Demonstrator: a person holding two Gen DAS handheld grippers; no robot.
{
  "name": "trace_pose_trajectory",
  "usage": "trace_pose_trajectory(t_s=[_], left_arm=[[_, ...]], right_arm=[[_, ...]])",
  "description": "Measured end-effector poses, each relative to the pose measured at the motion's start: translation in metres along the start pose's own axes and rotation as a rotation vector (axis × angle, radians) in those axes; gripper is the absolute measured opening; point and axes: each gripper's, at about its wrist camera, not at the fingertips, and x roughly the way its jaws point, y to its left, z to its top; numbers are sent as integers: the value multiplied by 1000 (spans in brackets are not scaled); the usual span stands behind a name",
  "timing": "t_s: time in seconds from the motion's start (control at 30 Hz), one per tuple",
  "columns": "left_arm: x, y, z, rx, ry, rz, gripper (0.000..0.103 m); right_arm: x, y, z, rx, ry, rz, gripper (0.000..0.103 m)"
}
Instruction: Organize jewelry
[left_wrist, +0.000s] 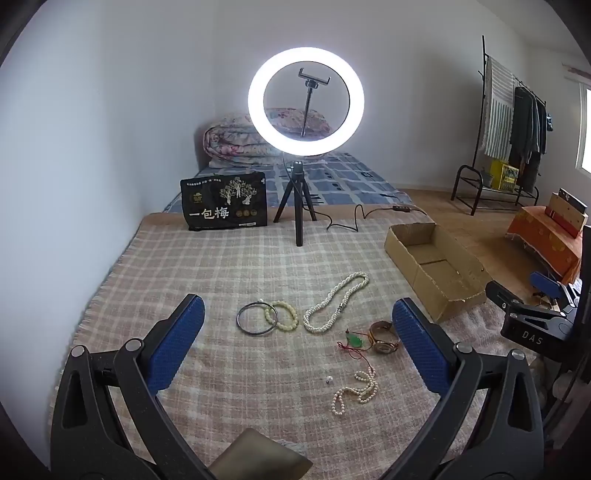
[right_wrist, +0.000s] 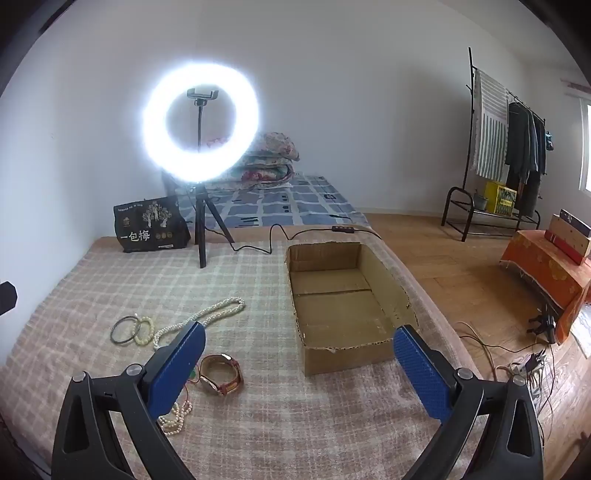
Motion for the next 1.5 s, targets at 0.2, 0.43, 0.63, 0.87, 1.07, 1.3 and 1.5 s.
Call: trace_pose_trajectory(t_s=[0.2, 0.43, 0.63, 0.87, 1.07, 1.3, 1.5], left_arm=[[-2, -1, -1, 12, -34, 7, 103], [-2, 1, 2, 13, -35, 8, 103], [-5, 4, 6, 11, -37, 9, 103], [-9, 4, 11, 10, -41, 9, 103], [-16, 7, 16, 7, -45, 9, 103], [-17, 6, 15, 7, -48, 9, 103], [-18, 6, 16, 7, -50, 10, 103]], right_arm=[[-4, 2, 4, -28, -30, -16, 103], [-6, 7, 5, -25, -21, -16, 103], [-7, 11, 5, -33, -24, -14, 103], [-8, 13, 5, -34, -27, -16, 103], [-11, 16, 6, -38, -31, -13, 103], [-10, 15, 6, -36, -29, -11, 103], [-11, 16, 5, -40, -30, -9, 103]])
